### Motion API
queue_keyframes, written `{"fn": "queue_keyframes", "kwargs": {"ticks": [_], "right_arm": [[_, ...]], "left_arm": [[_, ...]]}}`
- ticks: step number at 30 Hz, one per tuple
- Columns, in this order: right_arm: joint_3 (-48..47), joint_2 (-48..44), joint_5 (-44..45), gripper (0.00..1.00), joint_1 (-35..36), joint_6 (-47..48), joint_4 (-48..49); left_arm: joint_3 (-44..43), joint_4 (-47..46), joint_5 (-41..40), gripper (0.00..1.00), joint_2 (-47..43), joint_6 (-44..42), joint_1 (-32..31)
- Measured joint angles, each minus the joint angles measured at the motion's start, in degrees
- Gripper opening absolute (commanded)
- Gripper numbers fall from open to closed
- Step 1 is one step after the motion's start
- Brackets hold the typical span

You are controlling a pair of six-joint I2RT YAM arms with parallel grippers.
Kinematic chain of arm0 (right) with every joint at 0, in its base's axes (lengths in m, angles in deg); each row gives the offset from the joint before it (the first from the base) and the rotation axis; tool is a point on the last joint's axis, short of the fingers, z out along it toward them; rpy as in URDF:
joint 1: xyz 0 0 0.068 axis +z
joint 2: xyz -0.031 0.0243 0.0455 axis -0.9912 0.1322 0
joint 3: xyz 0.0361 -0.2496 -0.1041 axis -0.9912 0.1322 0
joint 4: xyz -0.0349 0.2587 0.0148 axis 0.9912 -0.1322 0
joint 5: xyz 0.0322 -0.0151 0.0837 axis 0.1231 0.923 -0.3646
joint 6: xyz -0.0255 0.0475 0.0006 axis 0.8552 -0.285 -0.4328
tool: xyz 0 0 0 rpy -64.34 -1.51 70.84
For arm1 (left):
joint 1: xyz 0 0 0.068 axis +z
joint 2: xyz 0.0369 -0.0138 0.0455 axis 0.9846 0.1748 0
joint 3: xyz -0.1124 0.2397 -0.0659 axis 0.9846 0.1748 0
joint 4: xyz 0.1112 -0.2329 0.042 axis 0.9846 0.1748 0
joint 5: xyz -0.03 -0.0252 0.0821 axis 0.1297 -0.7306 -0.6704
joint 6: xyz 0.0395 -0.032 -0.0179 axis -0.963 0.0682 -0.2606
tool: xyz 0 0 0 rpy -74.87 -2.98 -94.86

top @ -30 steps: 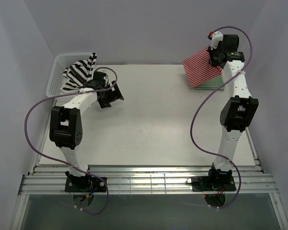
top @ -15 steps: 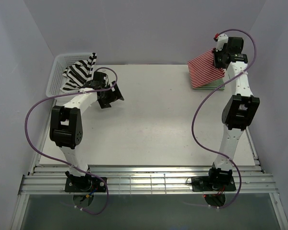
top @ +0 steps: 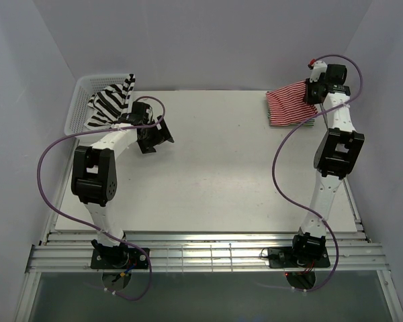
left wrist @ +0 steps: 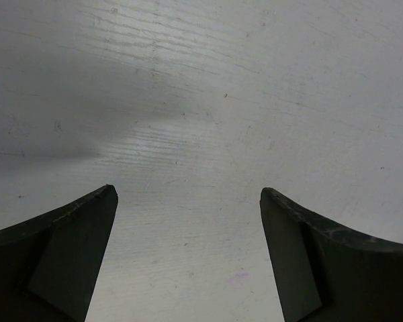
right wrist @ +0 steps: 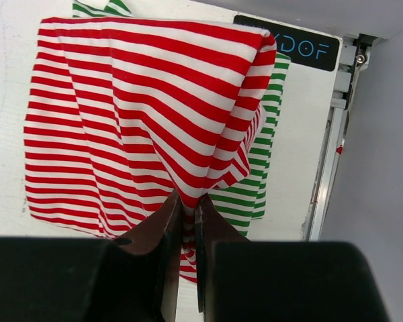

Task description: Fold and stack the tank tops

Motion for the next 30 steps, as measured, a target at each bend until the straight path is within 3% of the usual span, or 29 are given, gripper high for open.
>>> {"fn": "queue_keyframes", "kwargs": {"ticks": [6, 12, 14, 15, 16, 17, 18, 24, 30], "right_arm": [[0.0, 1.0, 0.3, 0.09, -0.6, 0.0, 2.5], [0.0, 2.2, 1.2, 0.2, -0.7, -1.8, 4.9], [0.1, 2.7, 1.7, 0.38, -0.8, -3.0, 5.7], [0.4, 2.8, 2.2, 0.61, -0.9, -3.8, 6.1], [0.9, 2.8, 2.8, 0.73, -1.0, -4.9, 6.4], [1.4, 2.8, 3.5, 0.96, -1.1, -5.0, 6.8], [2.0, 2.8, 4.4, 0.9, -1.2, -6.1, 7.4], [4.0, 2.8, 8.3, 0.9, -1.3, -9.0, 7.6], [7.6, -1.5, 3.7, 0.9, -1.2, -9.4, 7.8]], "left_arm": [[-0.7, 0.0, 0.0, 0.98, 1.2, 0.0, 0.0], [-1.9, 0.1, 0.0, 0.98, 3.3, 0.0, 0.0], [-1.9, 0.2, 0.0, 0.98, 3.4, 0.0, 0.0], [-2.0, 0.3, 0.0, 0.98, 3.4, 0.0, 0.0], [-2.2, 0.4, 0.0, 0.98, 3.4, 0.0, 0.0], [-2.4, 0.4, 0.0, 0.98, 3.4, 0.0, 0.0], [-2.7, 0.4, 0.0, 0.98, 3.4, 0.0, 0.0], [-3.5, 0.4, 0.0, 0.98, 3.4, 0.0, 0.0], [-3.6, 0.4, 0.0, 0.98, 3.1, -0.2, 0.0]]}}
